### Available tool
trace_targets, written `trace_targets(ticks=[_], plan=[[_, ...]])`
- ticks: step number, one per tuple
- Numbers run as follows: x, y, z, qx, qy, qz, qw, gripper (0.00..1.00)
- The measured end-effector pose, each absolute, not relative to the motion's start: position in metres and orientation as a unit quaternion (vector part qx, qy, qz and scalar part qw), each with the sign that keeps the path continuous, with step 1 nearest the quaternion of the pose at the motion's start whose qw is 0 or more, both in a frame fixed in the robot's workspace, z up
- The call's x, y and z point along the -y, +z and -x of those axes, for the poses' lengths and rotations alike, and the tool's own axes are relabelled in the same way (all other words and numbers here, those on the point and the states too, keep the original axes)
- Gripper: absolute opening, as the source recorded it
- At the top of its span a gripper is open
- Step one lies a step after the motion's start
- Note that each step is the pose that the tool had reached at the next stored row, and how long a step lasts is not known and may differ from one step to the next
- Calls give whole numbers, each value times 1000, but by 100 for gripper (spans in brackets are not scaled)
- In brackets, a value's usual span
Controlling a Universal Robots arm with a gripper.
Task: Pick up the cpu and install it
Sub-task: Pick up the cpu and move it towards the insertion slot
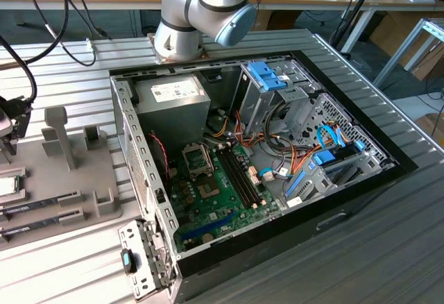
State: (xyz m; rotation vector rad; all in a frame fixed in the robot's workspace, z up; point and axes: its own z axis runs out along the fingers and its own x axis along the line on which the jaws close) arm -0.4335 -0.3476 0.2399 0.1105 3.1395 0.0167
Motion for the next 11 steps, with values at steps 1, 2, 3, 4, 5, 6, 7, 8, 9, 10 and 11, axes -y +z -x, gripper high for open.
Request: trace_targets(ticks=[1,2,3,4,5,6,7,8,9,10,11], plan=[[348,240,433,-999,5,-35,0,42],[348,239,433,-999,5,-35,0,42],[348,239,433,-999,5,-35,0,42],[348,238,433,-999,5,-35,0,42],[348,238,433,-999,5,-35,0,42],[348,237,433,-999,5,-35,0,42],[348,237,433,-999,5,-35,0,42],[348,237,433,-999,5,-35,0,42],[348,237,433,-999,5,-35,0,42],[348,236,433,-999,5,-35,0,42],[348,236,433,-999,5,-35,0,42]])
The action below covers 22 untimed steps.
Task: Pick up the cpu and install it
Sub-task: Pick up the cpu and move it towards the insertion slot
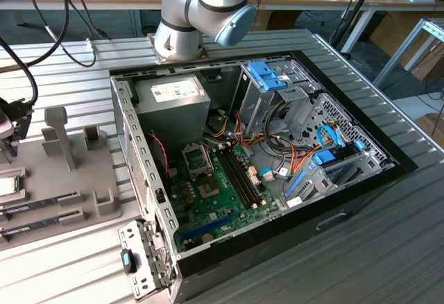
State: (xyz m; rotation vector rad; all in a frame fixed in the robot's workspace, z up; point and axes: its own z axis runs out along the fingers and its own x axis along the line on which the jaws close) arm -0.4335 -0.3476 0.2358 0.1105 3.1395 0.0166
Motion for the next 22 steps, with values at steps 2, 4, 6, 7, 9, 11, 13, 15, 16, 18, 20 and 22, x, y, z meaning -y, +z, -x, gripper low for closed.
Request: trace_targets(ticks=[2,4,6,7,9,11,13,15,16,18,20,22], plan=[[348,235,433,-999,5,-35,0,42],[348,235,433,-999,5,-35,0,42],[348,231,433,-999,5,-35,0,42],[348,230,434,-999,5,-35,0,42],[348,229,434,-999,5,-35,0,42],[348,229,433,-999,5,-35,0,42],[350,229,434,-999,5,-35,0,42],[353,228,434,-999,5,-35,0,42],[354,228,434,-999,5,-35,0,42],[356,226,434,-999,5,-35,0,42],[357,225,434,-999,5,-35,0,42],[361,224,435,-999,5,-35,0,42]])
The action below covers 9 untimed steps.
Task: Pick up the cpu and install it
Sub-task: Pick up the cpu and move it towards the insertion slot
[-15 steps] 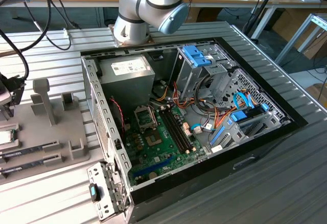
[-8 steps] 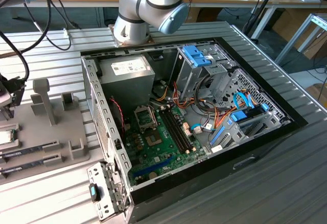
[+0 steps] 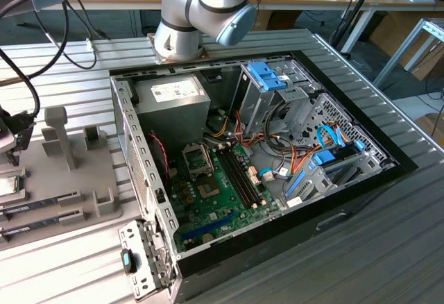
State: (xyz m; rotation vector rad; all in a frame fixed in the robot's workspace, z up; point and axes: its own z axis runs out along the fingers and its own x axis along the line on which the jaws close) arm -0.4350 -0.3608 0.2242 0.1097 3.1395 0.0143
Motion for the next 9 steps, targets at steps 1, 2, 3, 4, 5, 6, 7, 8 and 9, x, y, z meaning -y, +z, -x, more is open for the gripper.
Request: trace_targets(ticks=[1,2,3,4,5,6,7,8,9], plan=[[364,224,436,-999,5,-35,0,42],[367,223,436,-999,5,-35,0,42],[369,223,436,-999,5,-34,0,42],[371,222,437,-999,5,-34,0,42],[373,222,437,-999,5,-34,0,42],[375,222,437,-999,4,-32,0,42],[376,221,437,-1000,5,-29,0,42],[376,221,437,-1000,5,-25,0,42],[377,221,437,-1000,4,-22,0,42]])
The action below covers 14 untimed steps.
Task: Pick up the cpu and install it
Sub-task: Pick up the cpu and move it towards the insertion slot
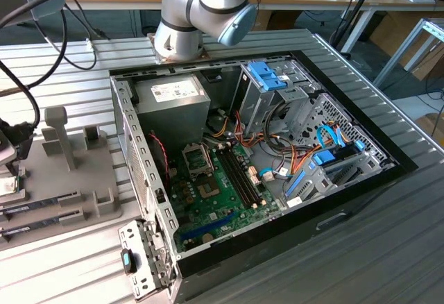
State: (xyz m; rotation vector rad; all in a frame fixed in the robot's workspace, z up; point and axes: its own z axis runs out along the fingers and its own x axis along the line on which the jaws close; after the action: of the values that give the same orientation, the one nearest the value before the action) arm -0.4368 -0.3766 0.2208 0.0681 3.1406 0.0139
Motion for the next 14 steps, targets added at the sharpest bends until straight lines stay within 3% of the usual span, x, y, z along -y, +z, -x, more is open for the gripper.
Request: trace_targets(ticks=[9,10,12,14], plan=[[378,219,437,-1000,-1,-11,0,42],[378,219,437,-1000,-1,-11,0,43],[378,219,437,-1000,-1,-11,0,56],[378,218,437,-1000,-1,-11,0,56]])
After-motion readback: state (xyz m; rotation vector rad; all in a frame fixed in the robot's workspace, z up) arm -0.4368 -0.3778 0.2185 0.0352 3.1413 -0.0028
